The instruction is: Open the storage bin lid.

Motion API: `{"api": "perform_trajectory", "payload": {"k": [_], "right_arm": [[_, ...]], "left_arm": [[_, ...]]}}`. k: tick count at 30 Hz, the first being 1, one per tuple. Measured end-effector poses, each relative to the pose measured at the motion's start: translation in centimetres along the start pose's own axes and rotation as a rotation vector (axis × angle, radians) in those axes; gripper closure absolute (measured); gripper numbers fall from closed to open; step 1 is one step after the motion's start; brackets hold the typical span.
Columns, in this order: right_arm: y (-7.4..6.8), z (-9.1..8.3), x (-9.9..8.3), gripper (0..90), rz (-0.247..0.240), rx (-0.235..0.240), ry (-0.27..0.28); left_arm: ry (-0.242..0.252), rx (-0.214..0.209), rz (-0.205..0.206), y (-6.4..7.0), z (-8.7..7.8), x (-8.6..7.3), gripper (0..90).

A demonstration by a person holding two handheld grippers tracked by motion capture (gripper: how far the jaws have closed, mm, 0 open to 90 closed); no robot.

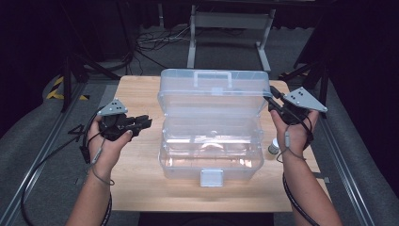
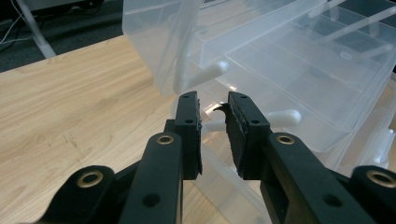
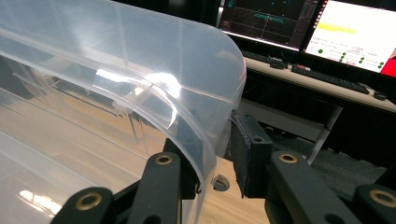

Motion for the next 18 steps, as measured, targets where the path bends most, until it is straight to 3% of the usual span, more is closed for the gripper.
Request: {"api": "perform_trajectory", "payload": {"k": [18], "right_arm": [[0.5,1.0,0.2,76.1,0.011,-0.014,-0.003]], "left_arm": [[-0.003,0.04,-0.028,-0.8,-1.5,-1.1,75.1]]}}
Point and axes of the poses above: each handheld gripper's, and its own axes: z roughly forward along the jaws, x roughly out of its top, y roughly to its right, the point moved 8 cm from there along z, roughly forward along the jaws, and after that the axes turned 2 degrees about y, right-handed, at the moved point
